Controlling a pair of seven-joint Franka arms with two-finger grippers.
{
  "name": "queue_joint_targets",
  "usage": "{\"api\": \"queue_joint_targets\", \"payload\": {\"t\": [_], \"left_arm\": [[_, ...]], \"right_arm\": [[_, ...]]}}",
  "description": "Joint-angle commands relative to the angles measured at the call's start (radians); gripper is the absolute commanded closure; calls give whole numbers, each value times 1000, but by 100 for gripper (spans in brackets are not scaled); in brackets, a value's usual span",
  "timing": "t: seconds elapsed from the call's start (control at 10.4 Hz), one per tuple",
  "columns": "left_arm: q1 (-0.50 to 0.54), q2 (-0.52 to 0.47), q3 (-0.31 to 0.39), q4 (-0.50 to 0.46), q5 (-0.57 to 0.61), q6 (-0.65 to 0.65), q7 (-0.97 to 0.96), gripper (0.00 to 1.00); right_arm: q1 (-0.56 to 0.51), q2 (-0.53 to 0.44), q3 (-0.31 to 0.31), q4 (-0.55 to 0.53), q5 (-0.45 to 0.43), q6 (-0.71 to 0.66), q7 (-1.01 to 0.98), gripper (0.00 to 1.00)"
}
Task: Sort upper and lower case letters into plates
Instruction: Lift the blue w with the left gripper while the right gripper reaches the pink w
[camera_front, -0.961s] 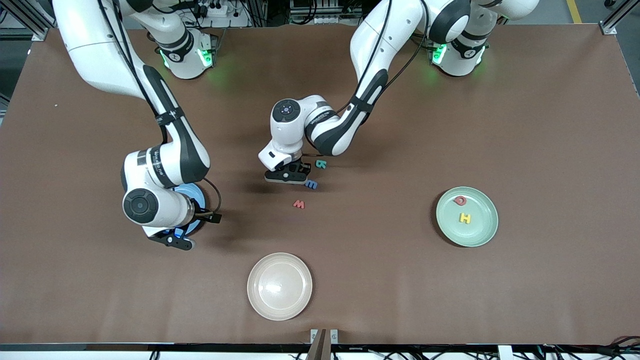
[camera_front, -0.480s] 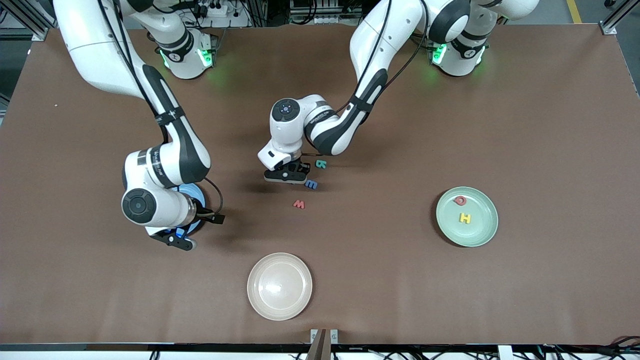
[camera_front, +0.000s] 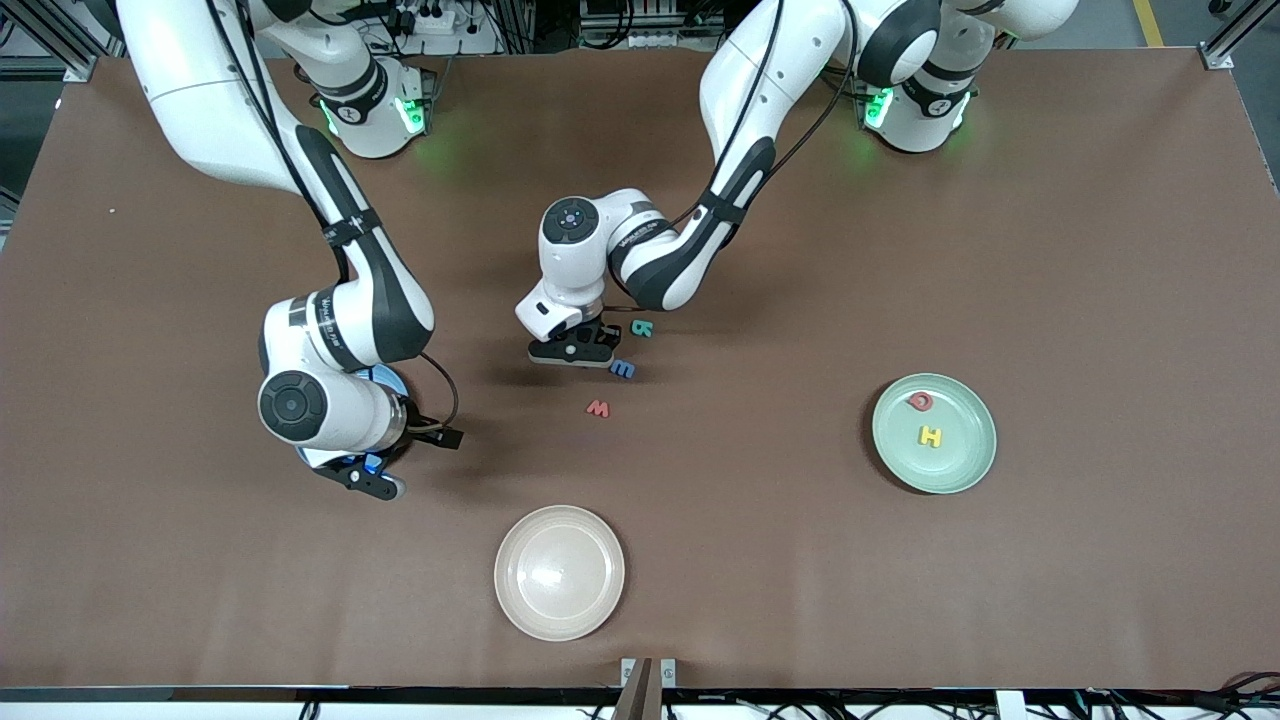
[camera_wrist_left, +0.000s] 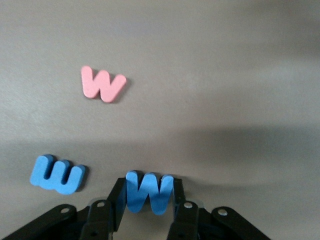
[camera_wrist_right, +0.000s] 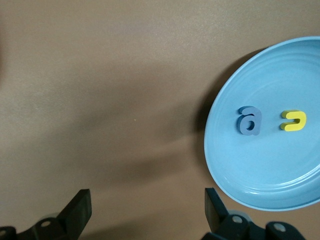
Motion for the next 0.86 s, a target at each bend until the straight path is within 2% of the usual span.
{"api": "queue_joint_targets", "payload": {"t": [0.0,0.19,0.48,0.77], "left_arm": [[48,-53,-5,0,-54,-101,53,100],[83,-93,-4,-5,-79,-144,90,100],[204,-123,-36,-28,-107,-236,191,100],[324,-175,-36,-55,-107,-405,318,100]], "right_arm": [[10,1,2,6,26,7,15,0],[17,2,2,6,29,22,41,0],[89,21,2,6,24,61,154,0],[172,32,2,6,26,117,326,0]]}}
